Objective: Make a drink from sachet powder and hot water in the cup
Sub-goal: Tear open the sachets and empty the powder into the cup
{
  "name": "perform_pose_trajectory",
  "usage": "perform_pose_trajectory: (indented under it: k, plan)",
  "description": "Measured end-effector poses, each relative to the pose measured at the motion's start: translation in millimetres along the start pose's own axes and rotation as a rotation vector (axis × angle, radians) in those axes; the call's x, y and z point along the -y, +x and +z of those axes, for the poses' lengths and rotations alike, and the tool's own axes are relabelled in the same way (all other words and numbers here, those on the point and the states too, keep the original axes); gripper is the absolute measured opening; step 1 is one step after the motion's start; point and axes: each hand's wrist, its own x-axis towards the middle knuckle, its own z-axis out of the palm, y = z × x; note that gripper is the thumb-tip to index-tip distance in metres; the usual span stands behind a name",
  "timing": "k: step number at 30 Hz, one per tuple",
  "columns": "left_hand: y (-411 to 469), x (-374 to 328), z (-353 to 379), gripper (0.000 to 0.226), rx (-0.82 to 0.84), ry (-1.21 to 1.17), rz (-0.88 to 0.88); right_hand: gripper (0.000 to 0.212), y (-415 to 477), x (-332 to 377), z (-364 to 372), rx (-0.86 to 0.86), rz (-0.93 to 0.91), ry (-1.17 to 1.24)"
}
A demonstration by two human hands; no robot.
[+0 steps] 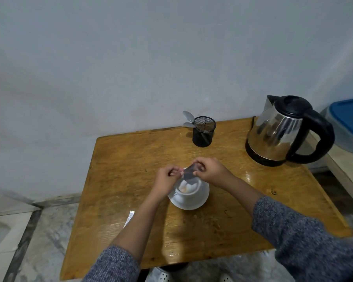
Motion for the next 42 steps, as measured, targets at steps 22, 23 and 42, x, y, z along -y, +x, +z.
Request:
perform_pose_trajectory:
  k: [22, 23, 42]
  plan:
    - [-10, 7, -15, 0.018, 0.044, 0.166, 0.147, 0.02, 1, 46, -13, 0.161, -0.182, -0.526]
    - [-10, 7, -15, 0.024, 0.024, 0.148, 0.14, 0.019, 0, 46, -15, 0.16, -0.176, -0.51]
    - [-12, 3, -16, 0.023, 0.031, 0.229, 0.144, 0.025, -2, 45, -18, 0.197, -0.101, -0.495]
